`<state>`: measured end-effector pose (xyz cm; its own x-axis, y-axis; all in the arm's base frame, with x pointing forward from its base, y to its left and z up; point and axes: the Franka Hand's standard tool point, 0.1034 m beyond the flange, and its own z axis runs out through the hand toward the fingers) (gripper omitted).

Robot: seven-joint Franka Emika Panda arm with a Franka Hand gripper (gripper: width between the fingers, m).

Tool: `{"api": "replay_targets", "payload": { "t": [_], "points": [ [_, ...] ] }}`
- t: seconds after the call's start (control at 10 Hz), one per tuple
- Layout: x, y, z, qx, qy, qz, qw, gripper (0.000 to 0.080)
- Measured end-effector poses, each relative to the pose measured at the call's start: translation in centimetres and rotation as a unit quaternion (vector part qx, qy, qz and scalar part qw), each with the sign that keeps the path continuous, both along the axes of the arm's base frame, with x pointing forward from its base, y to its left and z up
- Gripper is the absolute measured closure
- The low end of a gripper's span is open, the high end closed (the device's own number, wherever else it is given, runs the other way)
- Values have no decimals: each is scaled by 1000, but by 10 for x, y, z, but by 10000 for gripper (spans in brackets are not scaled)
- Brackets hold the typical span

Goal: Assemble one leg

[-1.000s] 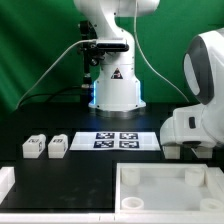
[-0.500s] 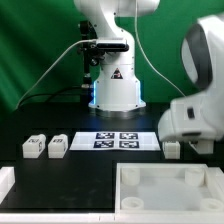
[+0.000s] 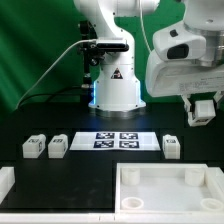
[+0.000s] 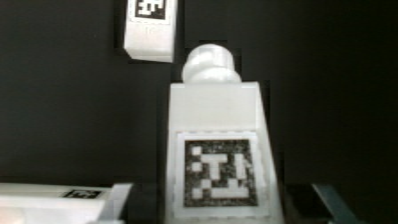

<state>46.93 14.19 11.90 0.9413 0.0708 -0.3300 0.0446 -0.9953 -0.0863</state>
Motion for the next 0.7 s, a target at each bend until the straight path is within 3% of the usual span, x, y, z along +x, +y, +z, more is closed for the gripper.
{"api": "replay_targets", "payload": {
  "t": [0.2, 0.4, 0.5, 0.6, 0.7],
  "points": [
    [18, -2, 5, 11, -107, 0, 994, 508],
    [80, -32, 44, 45, -220, 4, 974, 508],
    [100, -38, 56, 42, -276, -8, 960, 508],
    [103, -31, 66, 38, -317, -2, 948, 508],
    [102, -34, 66, 36, -373, -3, 927, 508]
  ]
}}
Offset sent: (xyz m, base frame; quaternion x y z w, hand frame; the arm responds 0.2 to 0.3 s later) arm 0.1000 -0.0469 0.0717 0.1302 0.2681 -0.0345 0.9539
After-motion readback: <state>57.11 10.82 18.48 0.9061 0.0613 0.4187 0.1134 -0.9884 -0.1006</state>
